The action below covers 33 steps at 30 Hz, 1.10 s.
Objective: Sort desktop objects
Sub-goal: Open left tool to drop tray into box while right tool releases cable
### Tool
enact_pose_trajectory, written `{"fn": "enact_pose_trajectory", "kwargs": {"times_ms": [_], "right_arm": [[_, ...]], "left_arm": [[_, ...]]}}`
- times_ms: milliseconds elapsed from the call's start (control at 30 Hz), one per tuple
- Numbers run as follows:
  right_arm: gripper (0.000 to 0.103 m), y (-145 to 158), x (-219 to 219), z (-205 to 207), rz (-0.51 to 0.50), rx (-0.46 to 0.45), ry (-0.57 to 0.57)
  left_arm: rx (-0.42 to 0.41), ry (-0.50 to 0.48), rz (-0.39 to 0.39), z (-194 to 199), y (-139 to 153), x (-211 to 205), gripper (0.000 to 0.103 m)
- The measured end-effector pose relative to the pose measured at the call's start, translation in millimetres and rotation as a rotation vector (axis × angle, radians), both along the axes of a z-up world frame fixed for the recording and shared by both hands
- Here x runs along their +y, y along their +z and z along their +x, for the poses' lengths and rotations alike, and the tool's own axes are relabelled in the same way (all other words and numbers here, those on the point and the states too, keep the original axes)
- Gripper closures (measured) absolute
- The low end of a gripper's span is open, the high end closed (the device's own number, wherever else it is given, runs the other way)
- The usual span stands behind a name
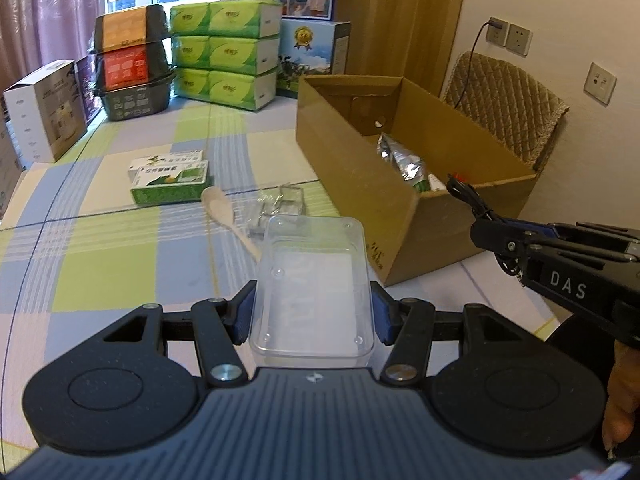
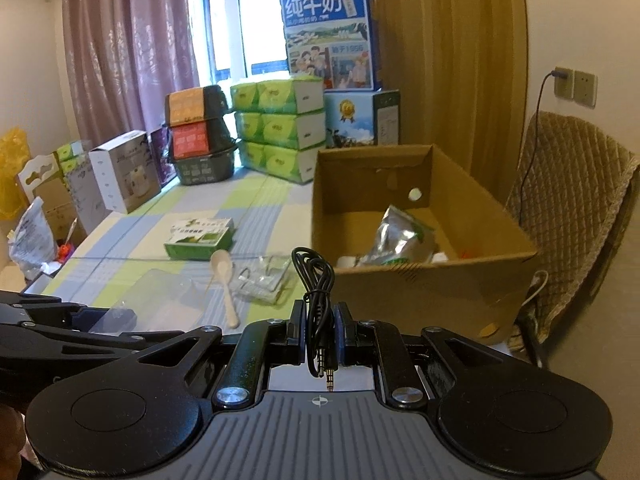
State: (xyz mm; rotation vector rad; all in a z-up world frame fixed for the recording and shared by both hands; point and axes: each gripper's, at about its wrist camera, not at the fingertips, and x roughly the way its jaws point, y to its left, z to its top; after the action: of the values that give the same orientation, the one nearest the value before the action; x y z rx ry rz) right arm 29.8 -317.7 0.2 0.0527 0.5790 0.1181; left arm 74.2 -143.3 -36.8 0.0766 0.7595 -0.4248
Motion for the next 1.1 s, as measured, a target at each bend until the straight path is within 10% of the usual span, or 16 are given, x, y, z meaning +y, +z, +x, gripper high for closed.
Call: {"fn": "enact_pose_trajectory", "kwargs": {"times_ms": [1100], "right_arm": [[0.092,23,-127,122,-0.008,-0.034,-0.142]], "left_arm": [[-0.040,-0.140,-0.074,123,27,-146,0.046]]}}
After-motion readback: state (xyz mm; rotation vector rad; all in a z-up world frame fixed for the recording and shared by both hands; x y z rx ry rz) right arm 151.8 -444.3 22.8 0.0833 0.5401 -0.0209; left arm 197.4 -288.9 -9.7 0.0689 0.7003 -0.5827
